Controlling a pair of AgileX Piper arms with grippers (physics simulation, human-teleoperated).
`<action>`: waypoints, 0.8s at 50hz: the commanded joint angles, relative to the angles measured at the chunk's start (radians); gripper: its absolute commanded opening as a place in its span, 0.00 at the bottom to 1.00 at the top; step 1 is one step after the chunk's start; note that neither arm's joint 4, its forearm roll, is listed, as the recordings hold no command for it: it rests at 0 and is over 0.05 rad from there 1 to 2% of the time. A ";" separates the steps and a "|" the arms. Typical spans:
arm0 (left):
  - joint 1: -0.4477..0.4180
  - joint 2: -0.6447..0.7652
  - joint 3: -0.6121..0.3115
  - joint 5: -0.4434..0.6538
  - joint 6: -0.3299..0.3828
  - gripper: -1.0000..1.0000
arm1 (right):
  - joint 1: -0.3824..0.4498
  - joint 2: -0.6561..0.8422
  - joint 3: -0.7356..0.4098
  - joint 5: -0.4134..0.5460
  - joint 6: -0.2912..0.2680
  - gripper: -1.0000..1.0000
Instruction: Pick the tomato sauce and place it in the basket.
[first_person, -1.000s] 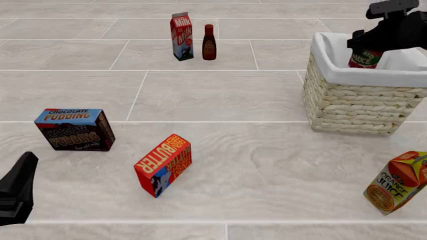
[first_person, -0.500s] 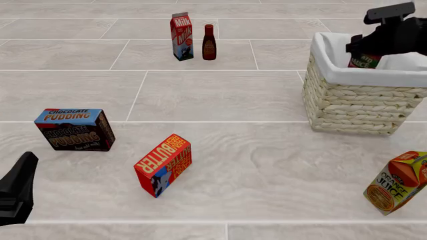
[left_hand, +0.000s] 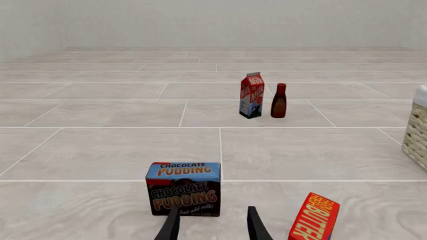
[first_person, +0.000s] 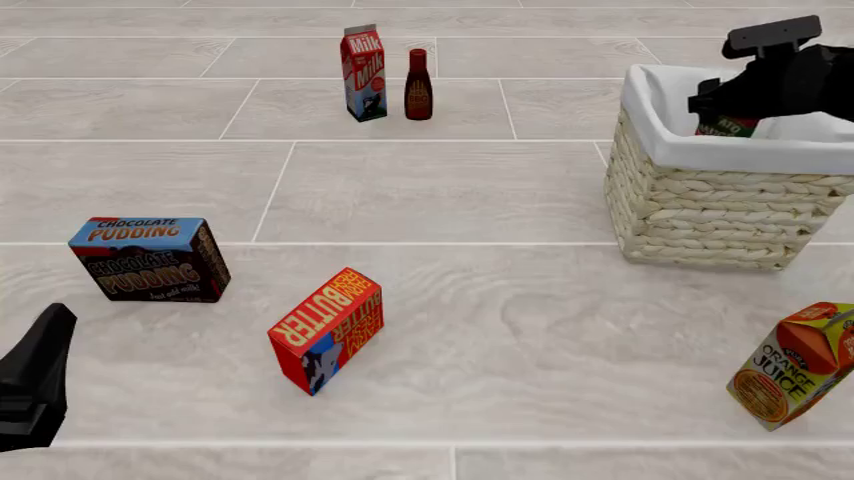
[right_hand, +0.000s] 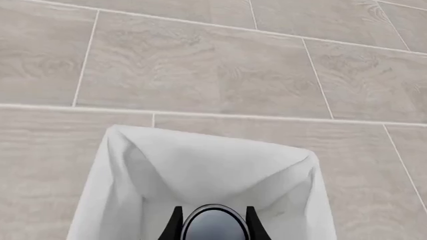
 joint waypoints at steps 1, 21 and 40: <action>0.000 0.000 0.000 0.000 0.000 1.00 | -0.002 0.010 -0.006 -0.006 0.019 0.00; 0.000 0.000 0.000 0.000 0.000 1.00 | 0.007 -0.021 0.008 0.005 0.031 1.00; 0.000 0.000 0.000 0.000 0.000 1.00 | 0.013 -0.191 0.080 0.027 0.048 1.00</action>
